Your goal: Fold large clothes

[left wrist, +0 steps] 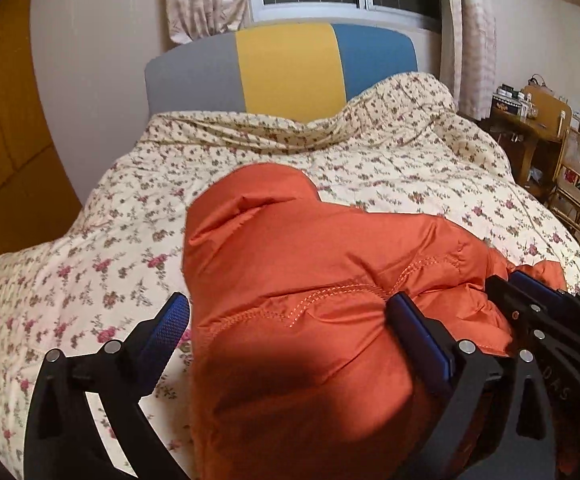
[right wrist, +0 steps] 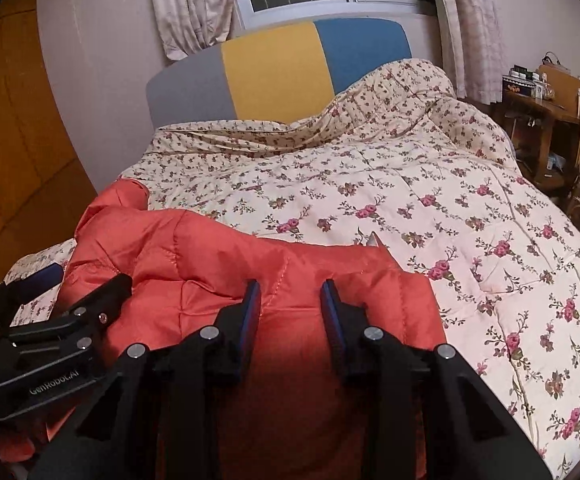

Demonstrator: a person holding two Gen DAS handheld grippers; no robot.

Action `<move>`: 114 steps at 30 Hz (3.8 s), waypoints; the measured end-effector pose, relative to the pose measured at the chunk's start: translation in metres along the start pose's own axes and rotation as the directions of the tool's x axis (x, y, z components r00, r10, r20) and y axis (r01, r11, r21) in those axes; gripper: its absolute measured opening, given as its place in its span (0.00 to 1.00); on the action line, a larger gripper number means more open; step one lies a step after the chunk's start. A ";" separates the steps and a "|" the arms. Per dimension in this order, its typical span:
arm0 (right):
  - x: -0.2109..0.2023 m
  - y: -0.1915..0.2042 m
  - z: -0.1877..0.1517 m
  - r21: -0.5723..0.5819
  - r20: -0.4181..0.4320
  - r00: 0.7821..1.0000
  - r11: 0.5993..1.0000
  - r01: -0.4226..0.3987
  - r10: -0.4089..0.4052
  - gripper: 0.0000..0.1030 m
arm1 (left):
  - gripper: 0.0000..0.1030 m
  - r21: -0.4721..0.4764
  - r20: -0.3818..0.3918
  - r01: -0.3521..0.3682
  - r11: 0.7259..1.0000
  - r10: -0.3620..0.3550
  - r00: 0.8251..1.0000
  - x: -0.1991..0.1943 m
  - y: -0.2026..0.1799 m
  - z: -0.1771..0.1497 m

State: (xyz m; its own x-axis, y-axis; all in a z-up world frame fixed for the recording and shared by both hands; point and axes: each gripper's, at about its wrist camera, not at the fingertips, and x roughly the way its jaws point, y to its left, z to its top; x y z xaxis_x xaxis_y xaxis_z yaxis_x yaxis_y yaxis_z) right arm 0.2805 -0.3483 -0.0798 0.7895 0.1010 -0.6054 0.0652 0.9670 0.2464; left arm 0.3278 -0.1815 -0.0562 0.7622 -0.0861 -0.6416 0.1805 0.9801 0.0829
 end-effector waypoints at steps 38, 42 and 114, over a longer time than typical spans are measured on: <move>-0.028 -0.025 -0.052 0.004 0.096 0.994 0.998 -0.058 0.057 0.37 | 0.97 0.113 0.064 0.088 0.990 -0.095 0.993 -0.035 -0.027 -0.063; -0.023 -0.023 -0.057 -0.001 0.077 0.997 1.000 -0.021 0.021 0.37 | 0.97 0.162 0.157 0.030 0.986 -0.056 0.986 -0.040 -0.036 -0.081; -0.027 -0.078 -0.060 0.273 -0.287 0.921 0.944 -0.185 0.264 0.94 | 0.97 -0.344 -0.162 0.484 0.805 -0.558 0.814 -0.013 0.077 -0.089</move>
State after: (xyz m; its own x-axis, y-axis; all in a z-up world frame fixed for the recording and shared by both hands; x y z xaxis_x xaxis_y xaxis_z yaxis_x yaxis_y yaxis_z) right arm 0.2172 -0.4129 -0.1281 0.5687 0.4154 -0.7100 0.0817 0.8304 0.5512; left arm 0.2762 -0.0889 -0.1093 0.4190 -0.5883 -0.6916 0.3006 0.8086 -0.5057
